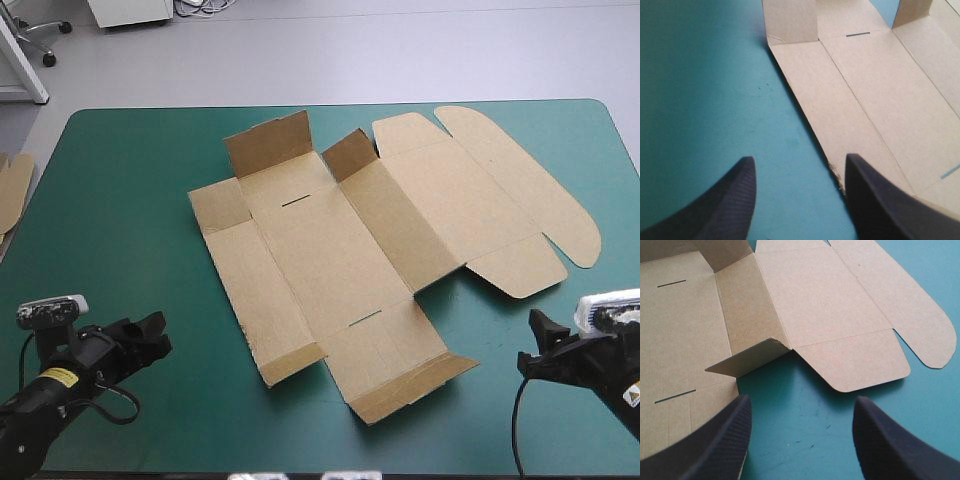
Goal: Fold the box
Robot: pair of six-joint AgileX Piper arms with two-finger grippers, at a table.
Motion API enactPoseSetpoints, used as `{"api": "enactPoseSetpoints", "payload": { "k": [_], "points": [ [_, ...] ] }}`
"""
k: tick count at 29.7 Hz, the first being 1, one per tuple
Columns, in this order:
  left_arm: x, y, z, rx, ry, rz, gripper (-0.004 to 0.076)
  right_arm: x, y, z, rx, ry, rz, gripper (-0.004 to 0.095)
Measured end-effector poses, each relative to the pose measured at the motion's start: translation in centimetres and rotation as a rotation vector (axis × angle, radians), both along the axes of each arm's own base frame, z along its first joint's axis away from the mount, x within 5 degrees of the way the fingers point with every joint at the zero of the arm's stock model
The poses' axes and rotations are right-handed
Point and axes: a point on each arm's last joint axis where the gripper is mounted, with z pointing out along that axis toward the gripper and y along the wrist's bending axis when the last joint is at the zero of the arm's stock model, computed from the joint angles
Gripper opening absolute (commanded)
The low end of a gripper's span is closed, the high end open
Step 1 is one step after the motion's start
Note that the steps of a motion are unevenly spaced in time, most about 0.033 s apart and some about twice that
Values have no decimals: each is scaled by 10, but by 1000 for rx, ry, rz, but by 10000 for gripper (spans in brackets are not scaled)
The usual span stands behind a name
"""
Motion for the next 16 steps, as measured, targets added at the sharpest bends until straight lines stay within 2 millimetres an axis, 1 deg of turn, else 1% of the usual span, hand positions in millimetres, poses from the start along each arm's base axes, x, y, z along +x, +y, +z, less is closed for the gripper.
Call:
{"api": "enactPoseSetpoints", "payload": {
  "k": [4, 8, 16],
  "points": [
    [13, -4, -6, -73, 73, -7, 430, 13, 0, 10, -3, 17, 1, 593],
    [28, -7, -13, -132, 148, -14, 430, 20, 0, 14, -3, 29, 1, 593],
    [68, -10, -40, -208, 312, 8, 430, 23, 0, 14, 0, 36, 3, 593]
  ]
}}
